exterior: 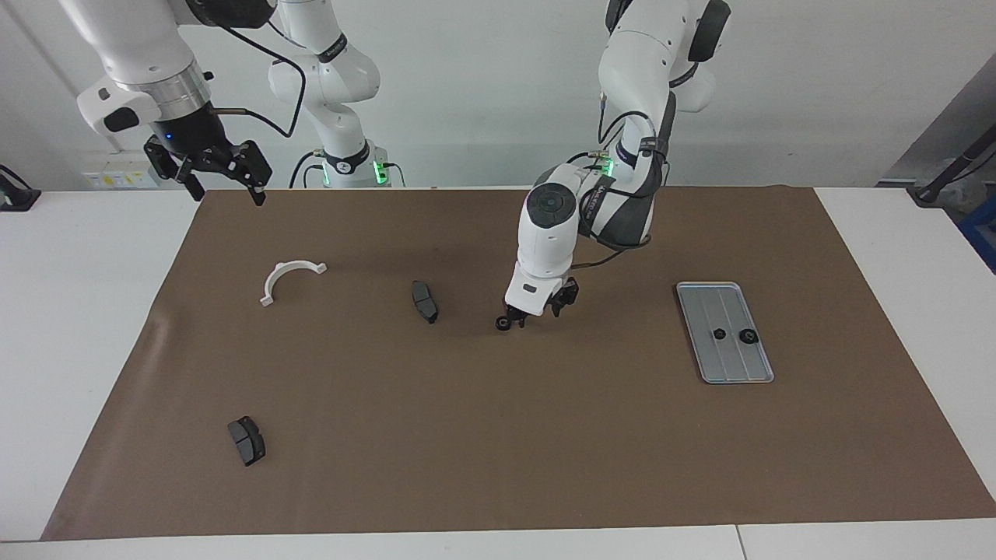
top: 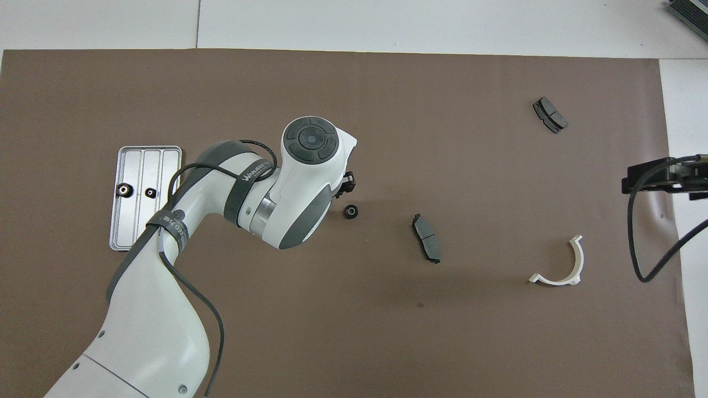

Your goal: Pick bearing gear from pile to tray

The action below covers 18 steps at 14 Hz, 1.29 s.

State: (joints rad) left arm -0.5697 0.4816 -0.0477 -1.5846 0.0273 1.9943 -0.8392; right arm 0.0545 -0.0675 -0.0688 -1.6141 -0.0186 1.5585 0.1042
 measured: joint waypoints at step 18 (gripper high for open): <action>-0.049 0.126 -0.016 0.122 -0.020 0.001 -0.063 0.53 | 0.000 -0.001 0.000 -0.009 0.000 0.000 0.000 1.00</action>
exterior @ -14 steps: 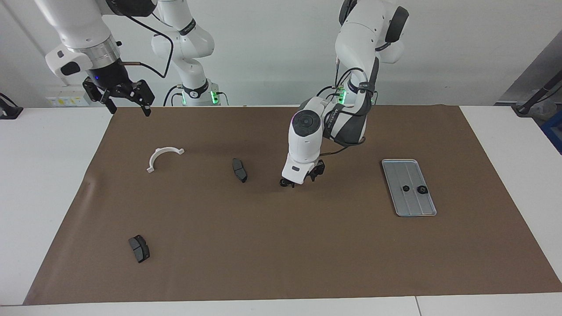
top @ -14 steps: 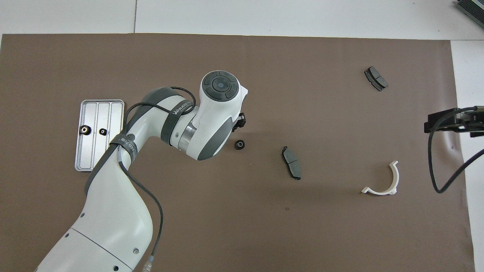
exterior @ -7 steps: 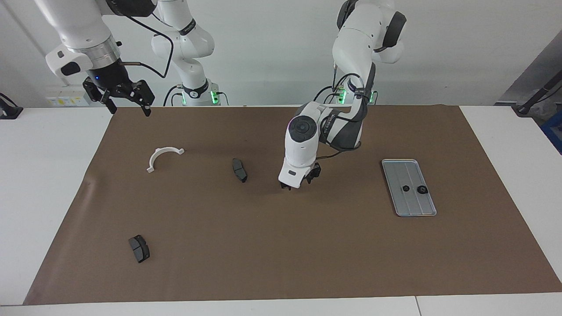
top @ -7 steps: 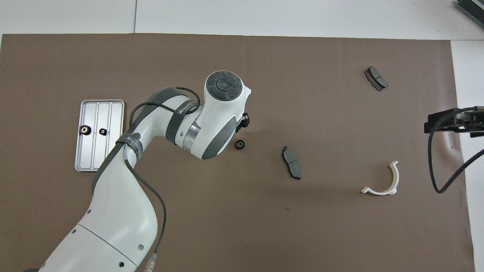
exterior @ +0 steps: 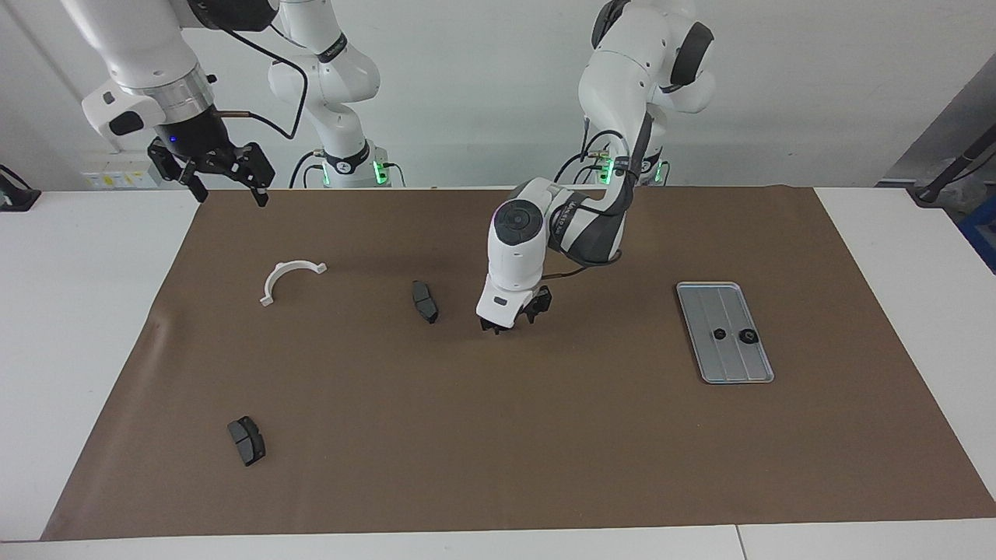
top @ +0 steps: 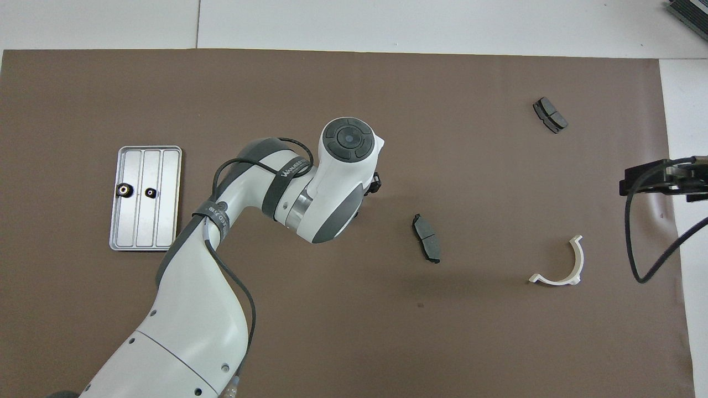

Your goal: Pick bearing gear from pile to tray

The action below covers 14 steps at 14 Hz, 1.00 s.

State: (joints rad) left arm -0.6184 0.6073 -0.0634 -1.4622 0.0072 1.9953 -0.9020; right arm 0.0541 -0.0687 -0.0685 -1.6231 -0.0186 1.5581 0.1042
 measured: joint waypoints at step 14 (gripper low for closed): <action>-0.031 0.026 -0.002 -0.036 -0.002 0.065 -0.002 0.25 | -0.001 -0.003 -0.001 -0.007 0.000 0.000 0.000 1.00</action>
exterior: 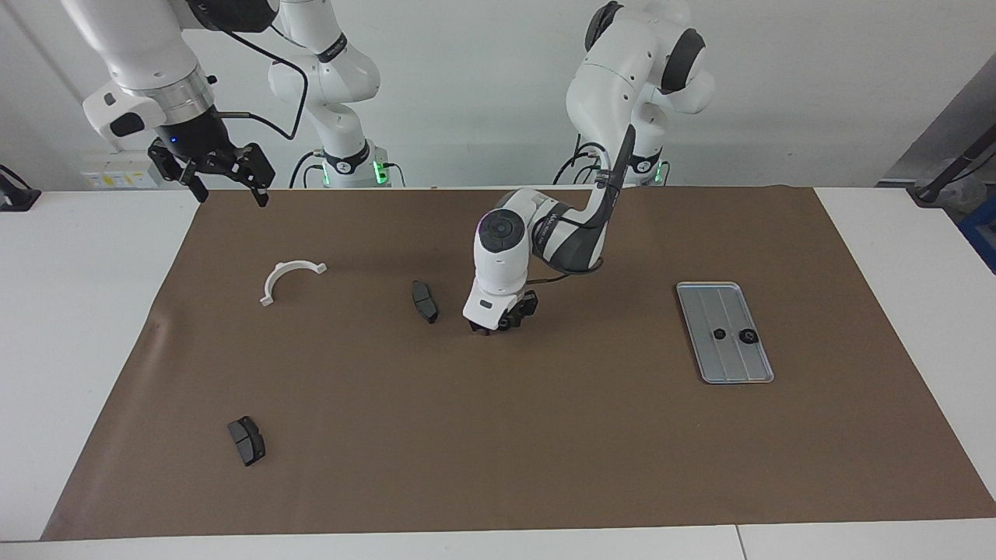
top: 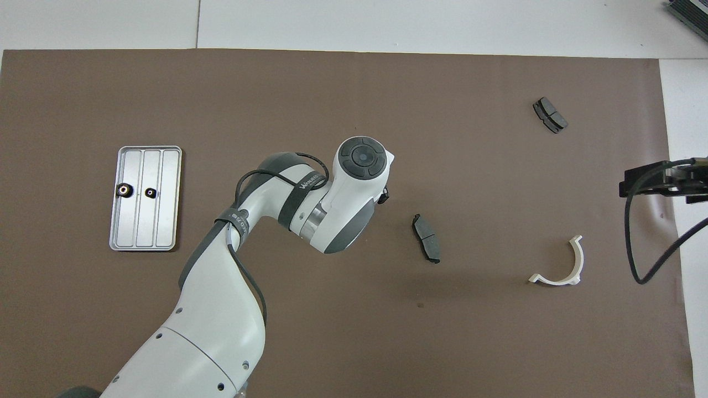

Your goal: Pick bearing gear from pile to tray

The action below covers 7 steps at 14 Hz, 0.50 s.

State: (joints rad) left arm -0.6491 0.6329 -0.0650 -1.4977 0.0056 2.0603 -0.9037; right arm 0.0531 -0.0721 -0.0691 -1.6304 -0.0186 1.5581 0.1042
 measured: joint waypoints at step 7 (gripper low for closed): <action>-0.003 -0.003 -0.004 -0.006 -0.013 0.001 0.000 0.04 | -0.004 0.000 0.000 -0.002 0.000 0.000 0.000 1.00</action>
State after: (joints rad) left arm -0.6523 0.6295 -0.0693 -1.5041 -0.0070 2.0608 -0.9037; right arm 0.0487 -0.0722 -0.0692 -1.6327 -0.0186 1.5581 0.1042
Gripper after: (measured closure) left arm 0.410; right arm 0.000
